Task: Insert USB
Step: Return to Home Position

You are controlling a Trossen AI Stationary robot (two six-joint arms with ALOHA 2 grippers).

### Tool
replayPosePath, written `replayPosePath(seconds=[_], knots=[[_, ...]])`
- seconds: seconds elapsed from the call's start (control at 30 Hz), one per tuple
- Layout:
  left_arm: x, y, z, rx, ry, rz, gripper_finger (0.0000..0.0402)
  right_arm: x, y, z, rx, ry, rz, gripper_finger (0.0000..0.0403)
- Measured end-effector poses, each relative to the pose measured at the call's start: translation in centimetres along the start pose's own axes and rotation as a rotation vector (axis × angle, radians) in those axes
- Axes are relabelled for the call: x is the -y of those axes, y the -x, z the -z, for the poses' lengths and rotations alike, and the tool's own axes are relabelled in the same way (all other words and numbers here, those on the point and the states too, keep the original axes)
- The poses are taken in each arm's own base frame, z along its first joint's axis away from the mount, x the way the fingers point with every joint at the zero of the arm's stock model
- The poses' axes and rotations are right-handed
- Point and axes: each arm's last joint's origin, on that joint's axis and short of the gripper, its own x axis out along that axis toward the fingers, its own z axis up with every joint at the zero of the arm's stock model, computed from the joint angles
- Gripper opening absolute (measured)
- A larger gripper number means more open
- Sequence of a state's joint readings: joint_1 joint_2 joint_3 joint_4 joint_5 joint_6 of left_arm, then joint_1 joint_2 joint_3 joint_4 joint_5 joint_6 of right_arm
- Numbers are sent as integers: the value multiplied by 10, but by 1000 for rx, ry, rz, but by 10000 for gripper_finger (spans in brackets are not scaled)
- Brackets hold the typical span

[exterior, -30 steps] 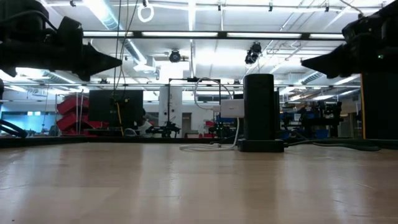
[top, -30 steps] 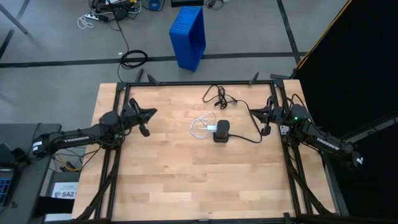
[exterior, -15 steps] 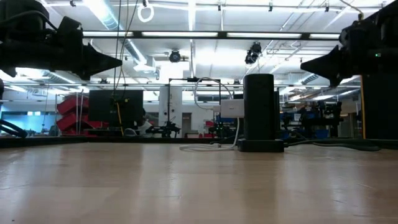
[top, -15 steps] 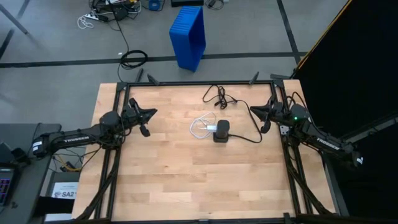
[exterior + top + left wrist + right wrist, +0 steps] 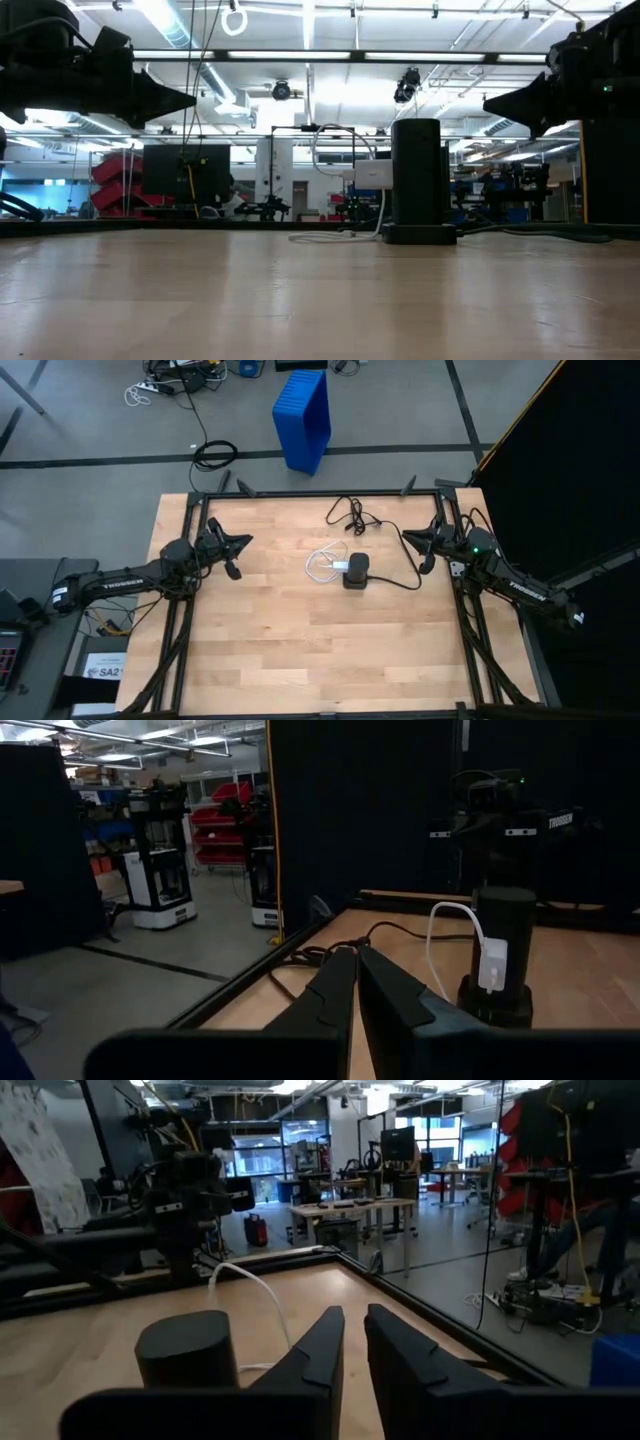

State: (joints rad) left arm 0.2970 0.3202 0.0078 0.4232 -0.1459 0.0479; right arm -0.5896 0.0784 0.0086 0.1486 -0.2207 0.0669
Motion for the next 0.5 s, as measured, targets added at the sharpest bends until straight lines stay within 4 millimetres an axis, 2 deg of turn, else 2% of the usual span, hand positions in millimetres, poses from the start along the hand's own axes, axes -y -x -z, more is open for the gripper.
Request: replayPosePath(seconds=[0.5], knots=[[0,0,0,0,0,0,0,0,0,0,0,0,0,36]])
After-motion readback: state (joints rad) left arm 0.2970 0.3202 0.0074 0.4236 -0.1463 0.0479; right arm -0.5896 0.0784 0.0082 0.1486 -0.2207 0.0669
